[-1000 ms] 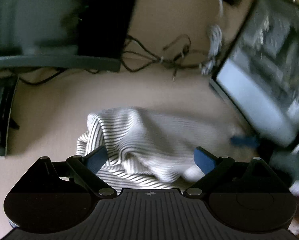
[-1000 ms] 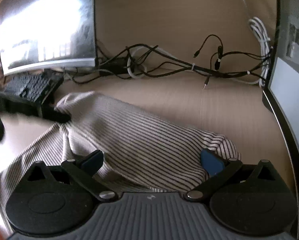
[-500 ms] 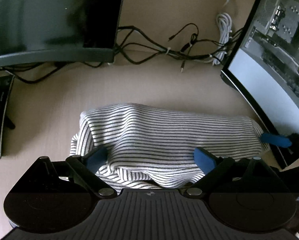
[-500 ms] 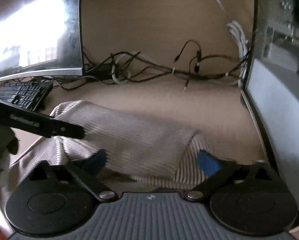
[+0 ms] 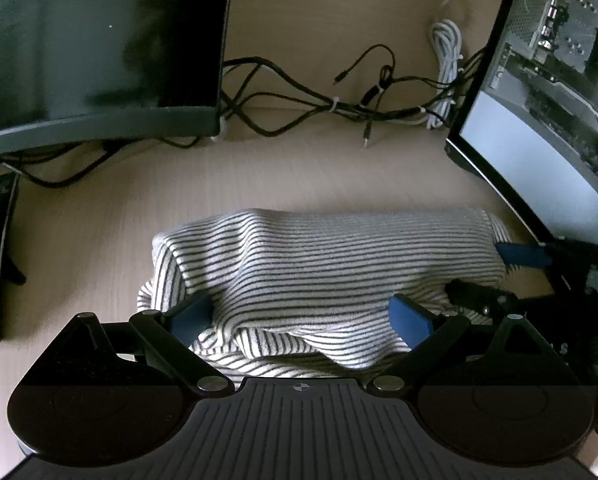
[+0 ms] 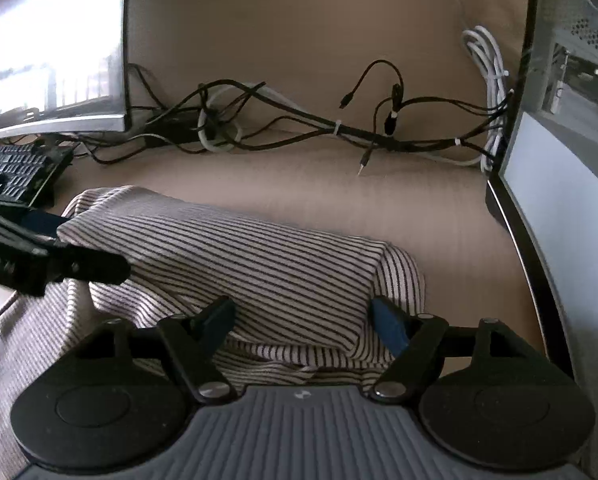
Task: Fold clothes
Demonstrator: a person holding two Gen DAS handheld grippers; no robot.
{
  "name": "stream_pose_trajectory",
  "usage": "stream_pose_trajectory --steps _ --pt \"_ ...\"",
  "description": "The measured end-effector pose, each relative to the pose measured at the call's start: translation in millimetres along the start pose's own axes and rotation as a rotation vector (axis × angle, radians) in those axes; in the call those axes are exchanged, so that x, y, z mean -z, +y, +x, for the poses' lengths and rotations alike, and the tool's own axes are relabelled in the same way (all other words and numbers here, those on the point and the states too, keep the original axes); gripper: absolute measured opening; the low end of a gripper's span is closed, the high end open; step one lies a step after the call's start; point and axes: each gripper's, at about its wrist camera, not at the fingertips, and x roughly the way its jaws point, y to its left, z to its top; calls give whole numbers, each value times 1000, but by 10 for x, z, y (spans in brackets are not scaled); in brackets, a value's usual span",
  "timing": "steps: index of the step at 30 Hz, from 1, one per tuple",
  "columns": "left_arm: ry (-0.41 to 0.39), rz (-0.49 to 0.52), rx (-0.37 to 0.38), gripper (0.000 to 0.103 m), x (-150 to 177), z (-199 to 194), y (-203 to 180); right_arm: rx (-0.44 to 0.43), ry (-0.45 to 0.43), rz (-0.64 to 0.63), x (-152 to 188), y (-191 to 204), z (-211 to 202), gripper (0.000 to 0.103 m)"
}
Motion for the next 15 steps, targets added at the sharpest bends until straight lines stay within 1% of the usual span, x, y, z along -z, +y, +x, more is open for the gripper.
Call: stream_pose_trajectory --steps 3,9,11,12,13,14,15 --pt "-7 2 7 101 4 18 6 -11 -7 11 -18 -34 50 83" --pt "-33 33 1 103 77 9 -28 -7 -44 17 94 -31 32 87" --pt "-52 19 -3 103 80 14 -25 -7 -53 34 112 -36 37 91" --pt "-67 12 -10 103 88 17 -29 -10 -58 36 118 -34 44 95" --pt "-83 12 -20 103 94 25 -42 -15 -64 38 124 -28 57 101" --pt "-100 20 -35 103 100 41 -66 -26 -63 36 126 -19 69 103" --pt "-122 37 -57 103 111 64 -98 -19 -62 24 128 3 76 103"
